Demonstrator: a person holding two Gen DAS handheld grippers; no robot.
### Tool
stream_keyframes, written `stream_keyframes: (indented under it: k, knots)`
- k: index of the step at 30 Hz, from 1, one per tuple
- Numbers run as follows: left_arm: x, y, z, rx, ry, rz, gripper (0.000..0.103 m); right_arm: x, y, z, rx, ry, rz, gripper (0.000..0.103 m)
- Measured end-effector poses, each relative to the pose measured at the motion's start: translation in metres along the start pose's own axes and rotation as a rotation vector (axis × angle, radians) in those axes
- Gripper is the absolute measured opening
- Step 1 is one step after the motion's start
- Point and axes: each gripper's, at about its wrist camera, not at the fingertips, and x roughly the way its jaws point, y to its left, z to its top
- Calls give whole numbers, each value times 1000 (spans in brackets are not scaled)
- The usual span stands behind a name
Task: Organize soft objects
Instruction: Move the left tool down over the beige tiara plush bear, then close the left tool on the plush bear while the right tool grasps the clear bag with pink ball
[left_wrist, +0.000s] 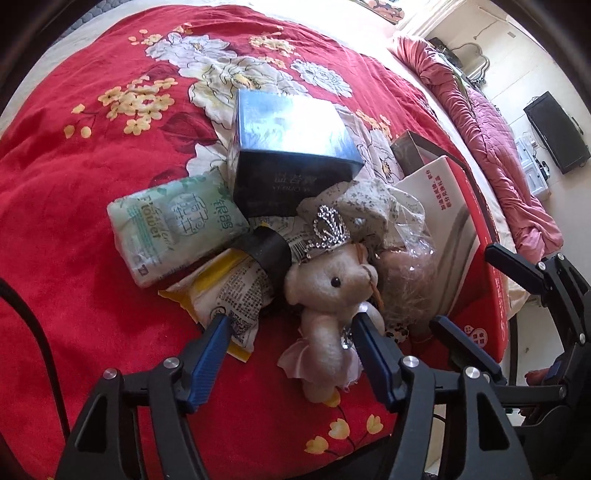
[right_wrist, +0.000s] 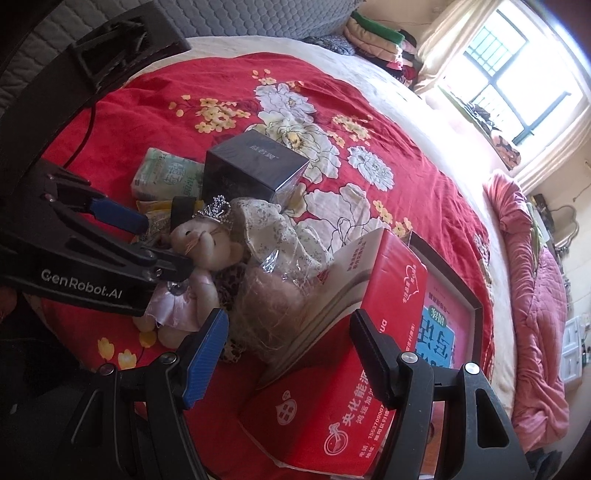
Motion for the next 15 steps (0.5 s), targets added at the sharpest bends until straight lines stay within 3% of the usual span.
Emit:
stream_keyframes:
  k: [7, 11, 15]
  knots:
    - [8, 7, -9, -46, 65, -46, 70, 1, -6, -3, 18, 0, -4, 70]
    - [6, 7, -14, -42, 33, -58, 64, -2, -10, -5, 44, -9, 8, 70]
    - [4, 9, -12, -62, 19, -83, 64, -2, -14, -7, 68, -12, 11, 70]
